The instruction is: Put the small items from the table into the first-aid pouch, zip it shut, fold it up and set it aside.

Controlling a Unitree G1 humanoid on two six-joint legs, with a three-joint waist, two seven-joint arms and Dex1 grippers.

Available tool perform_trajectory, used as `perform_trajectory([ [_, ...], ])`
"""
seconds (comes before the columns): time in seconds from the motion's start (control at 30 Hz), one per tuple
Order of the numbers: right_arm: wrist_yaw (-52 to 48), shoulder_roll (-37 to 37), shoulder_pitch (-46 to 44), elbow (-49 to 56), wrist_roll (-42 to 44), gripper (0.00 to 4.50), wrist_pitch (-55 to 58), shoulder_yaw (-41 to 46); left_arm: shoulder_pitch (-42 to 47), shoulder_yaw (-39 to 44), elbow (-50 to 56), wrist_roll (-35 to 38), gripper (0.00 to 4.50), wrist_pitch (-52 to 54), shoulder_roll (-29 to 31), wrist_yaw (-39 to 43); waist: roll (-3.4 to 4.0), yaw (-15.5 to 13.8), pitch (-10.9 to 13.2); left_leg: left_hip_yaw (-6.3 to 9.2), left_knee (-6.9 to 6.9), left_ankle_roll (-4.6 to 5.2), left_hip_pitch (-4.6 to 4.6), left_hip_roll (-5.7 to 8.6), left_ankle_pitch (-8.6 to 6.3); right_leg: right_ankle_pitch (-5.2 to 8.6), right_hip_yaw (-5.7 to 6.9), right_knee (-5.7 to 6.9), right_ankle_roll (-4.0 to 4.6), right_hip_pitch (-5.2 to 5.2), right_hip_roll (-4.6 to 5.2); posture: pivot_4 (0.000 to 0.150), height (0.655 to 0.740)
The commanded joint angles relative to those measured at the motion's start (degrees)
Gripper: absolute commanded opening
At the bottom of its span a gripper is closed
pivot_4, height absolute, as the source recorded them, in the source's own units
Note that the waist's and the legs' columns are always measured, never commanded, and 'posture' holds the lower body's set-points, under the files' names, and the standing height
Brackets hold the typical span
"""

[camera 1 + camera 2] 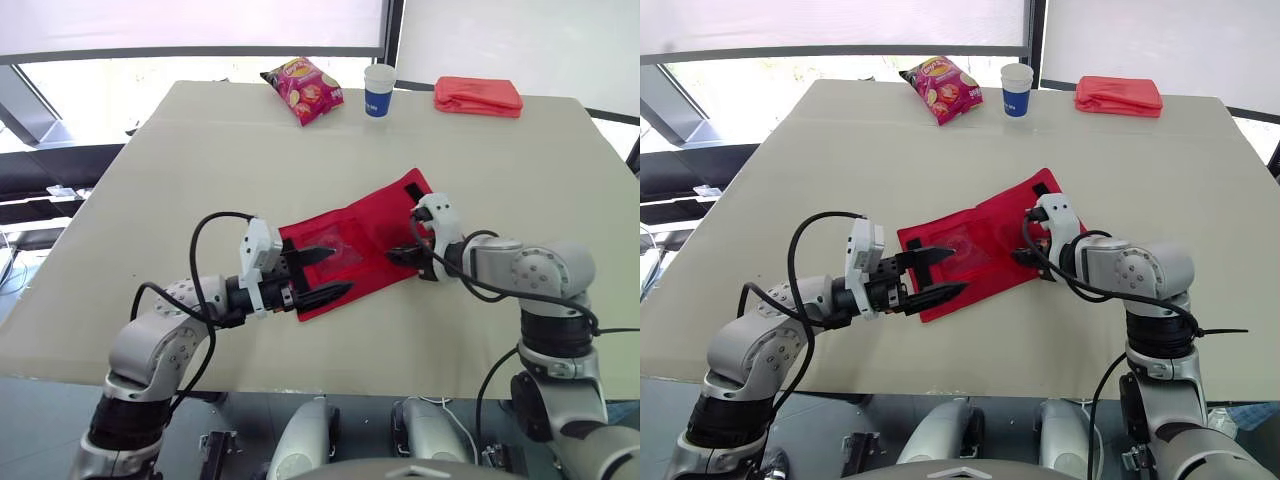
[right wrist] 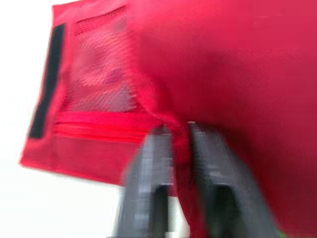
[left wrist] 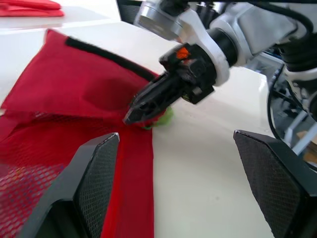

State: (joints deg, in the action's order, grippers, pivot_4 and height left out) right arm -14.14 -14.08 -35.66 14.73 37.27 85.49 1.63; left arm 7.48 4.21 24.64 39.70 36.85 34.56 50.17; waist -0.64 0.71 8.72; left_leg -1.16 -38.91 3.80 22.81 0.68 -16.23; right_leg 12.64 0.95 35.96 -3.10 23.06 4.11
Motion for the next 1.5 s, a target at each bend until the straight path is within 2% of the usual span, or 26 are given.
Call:
perform_trajectory([
  [0.03, -5.76, -1.73, -0.38, 5.43, 4.67, 2.88, -3.17, 3.60, -2.88, 3.78, 3.83, 3.82, 3.99, 1.98, 0.10, -2.53, 0.01, 0.00, 0.01, 0.00, 0.00, 0.00, 0.00, 0.03, 0.00, 0.00, 0.01, 0.00, 0.00, 0.00, 0.00, 0.150, 0.7400],
  [0.1, -11.55, -5.96, 0.85, 9.90, 6.47, 3.25, -8.08, 4.96, -5.48, 6.41, 4.24, 7.66, 3.99, 4.48, -0.44, -4.37, 0.07, -0.05, 0.05, 0.01, 0.00, 0.01, 0.01, 0.03, -0.01, 0.00, 0.01, -0.02, 0.00, 0.00, 0.02, 0.150, 0.7400],
  [0.13, -14.92, -8.27, 2.52, 12.43, 6.05, 3.71, -13.07, 5.15, -6.87, 7.03, 4.40, 8.92, 3.99, 5.51, -0.60, -5.08, 0.07, -0.06, 0.05, 0.02, 0.05, 0.01, 0.01, 0.05, -0.01, 0.00, 0.01, -0.04, -0.01, 0.00, 0.07, 0.150, 0.7400],
  [0.2, -19.35, -10.91, 5.47, 15.83, 5.51, 3.71, -21.06, 6.44, -9.14, 7.49, 5.37, 10.67, 3.99, 7.01, -0.69, -6.19, 0.03, -0.19, 0.02, 0.09, 0.09, 0.01, 0.01, 0.05, -0.01, 0.00, 0.08, -0.09, -0.01, 0.00, 0.10, 0.150, 0.7400],
  [0.3, -26.96, -16.84, 8.66, 18.69, 11.17, 3.71, -24.84, 13.22, -13.73, 10.17, 8.27, 18.31, 3.99, 12.24, -1.97, -12.20, 0.02, -0.10, 0.03, 0.10, 0.21, 0.00, -0.04, 0.04, -0.01, 0.01, 0.06, -0.11, -0.02, -0.02, 0.09, 0.150, 0.7400],
  [0.37, -29.41, -19.80, 9.35, 19.58, 11.05, 3.71, -26.92, 13.05, -15.38, 11.27, 8.87, 21.11, 3.99, 14.43, -1.66, -14.66, 0.03, -0.05, 0.04, 0.09, 0.21, 0.02, -0.05, 0.01, -0.02, 0.01, 0.05, -0.08, -0.01, -0.02, 0.15, 0.150, 0.7400],
  [0.5, -38.79, -26.57, 11.70, 21.88, 13.89, 3.71, -32.84, 15.98, -19.76, 12.69, 11.20, 30.60, 3.99, 19.38, -2.32, -24.76, 0.03, -0.07, 0.03, 0.09, 0.22, 0.20, -0.13, -0.07, -0.13, 0.14, 0.07, -0.08, 0.23, -0.05, 0.20, 0.150, 0.7400],
  [0.67, -47.70, -33.32, 16.38, 21.20, 11.78, 3.71, -41.15, 16.79, -22.84, 14.14, 10.45, 40.38, 3.99, 19.75, -3.89, -39.41, -0.01, -0.47, 0.01, 0.09, 0.23, 0.20, -0.14, -0.05, -0.14, 0.14, 0.09, -0.11, 0.24, -0.06, 0.35, 0.150, 0.7400],
  [0.83, -48.34, -35.85, 16.30, 20.92, 12.99, 3.71, -43.95, 17.01, -21.91, 14.22, 8.37, 48.02, 3.99, 19.16, -2.16, -51.00, 0.00, -1.03, 0.02, 0.07, 0.23, 0.19, -0.13, -0.04, -0.15, 0.15, 0.10, -0.12, 0.26, -0.05, 0.43, 0.150, 0.7400],
  [1.0, -47.83, -37.32, 17.11, 20.70, 12.09, 3.71, -46.10, 16.34, -19.44, 13.13, 7.35, 50.11, 3.99, 19.11, 0.96, -57.90, 0.00, -1.51, 0.02, 0.04, 0.27, 0.08, -0.11, -0.04, -0.09, 0.15, 0.14, -0.17, 0.28, -0.03, 0.47, 0.150, 0.7400],
  [1.17, -47.90, -38.24, 18.73, 20.60, 10.51, 3.71, -48.75, 16.32, -12.54, 8.36, 3.64, 55.27, 3.99, 17.19, -0.55, -67.88, -0.02, -1.90, 0.00, 0.03, 0.29, -0.05, -0.10, 0.04, -0.02, 0.15, 0.20, -0.19, 0.28, -0.03, 0.59, 0.150, 0.7400],
  [1.37, -45.56, -38.17, 18.95, 21.72, 11.15, 3.71, -48.94, 16.03, -7.24, 5.70, -0.15, 58.77, 3.99, 15.10, -1.82, -73.28, -0.03, -1.61, 0.00, -0.01, 0.32, -0.09, -0.10, 0.06, 0.02, 0.14, 0.74, -0.20, 0.28, -0.03, 0.95, 0.150, 0.7400],
  [1.5, -44.96, -38.50, 19.27, 21.69, 11.38, 3.71, -49.04, 16.29, -4.96, 4.61, -0.51, 61.20, 3.99, 14.01, -3.08, -73.53, -0.03, -1.69, 0.00, 0.00, 0.32, -0.10, -0.10, 0.06, 0.02, 0.14, 0.77, -0.20, 0.29, -0.05, 0.96, 0.150, 0.7400],
])
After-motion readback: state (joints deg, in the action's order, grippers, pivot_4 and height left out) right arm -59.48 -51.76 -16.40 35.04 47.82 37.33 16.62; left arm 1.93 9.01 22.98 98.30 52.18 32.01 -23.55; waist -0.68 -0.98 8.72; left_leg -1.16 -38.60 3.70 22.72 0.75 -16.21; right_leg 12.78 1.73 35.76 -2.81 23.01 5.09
